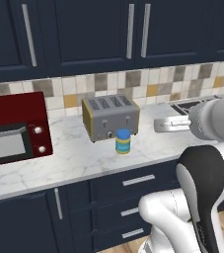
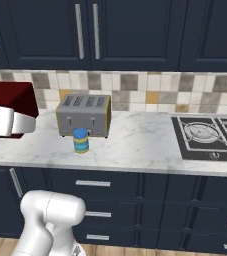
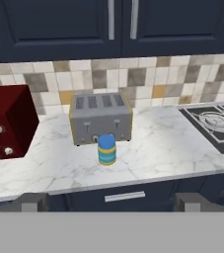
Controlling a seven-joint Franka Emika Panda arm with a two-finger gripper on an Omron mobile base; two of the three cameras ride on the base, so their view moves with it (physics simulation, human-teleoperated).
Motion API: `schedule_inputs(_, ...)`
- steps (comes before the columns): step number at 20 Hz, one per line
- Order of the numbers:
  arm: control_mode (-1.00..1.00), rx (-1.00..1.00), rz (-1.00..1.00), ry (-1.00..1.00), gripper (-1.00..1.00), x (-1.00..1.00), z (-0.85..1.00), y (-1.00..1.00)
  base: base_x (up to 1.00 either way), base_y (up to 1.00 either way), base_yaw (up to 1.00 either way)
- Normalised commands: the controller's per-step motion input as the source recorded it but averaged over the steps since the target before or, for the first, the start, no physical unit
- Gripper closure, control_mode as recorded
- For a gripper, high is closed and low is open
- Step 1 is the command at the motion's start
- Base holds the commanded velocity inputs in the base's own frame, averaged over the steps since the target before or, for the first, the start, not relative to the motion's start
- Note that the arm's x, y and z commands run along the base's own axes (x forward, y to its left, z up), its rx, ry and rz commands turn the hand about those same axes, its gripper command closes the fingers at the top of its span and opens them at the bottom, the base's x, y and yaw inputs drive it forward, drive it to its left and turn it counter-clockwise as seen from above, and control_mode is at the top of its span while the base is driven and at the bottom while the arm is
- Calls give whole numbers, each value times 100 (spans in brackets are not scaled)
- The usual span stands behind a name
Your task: Place the mayonnaise and ketchup from the counter to the top shelf of the fridge. If the existing items in the fridge are on the top shelf, move them to other shelves.
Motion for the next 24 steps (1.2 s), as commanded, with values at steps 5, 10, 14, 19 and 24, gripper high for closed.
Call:
schedule_inputs(5,-100,0,0,6,-100,23,-3,-5,0,0,0)
schedule_inputs(10,-100,0,0,12,-100,38,-34,-5,0,0,0)
schedule_inputs(14,-100,0,0,10,-100,44,-74,-5,0,0,0)
schedule_inputs(19,-100,0,0,9,-100,81,-82,-6,0,0,0)
schedule_inputs(24,-100,0,0,6,-100,97,-44,-3,0,0,0)
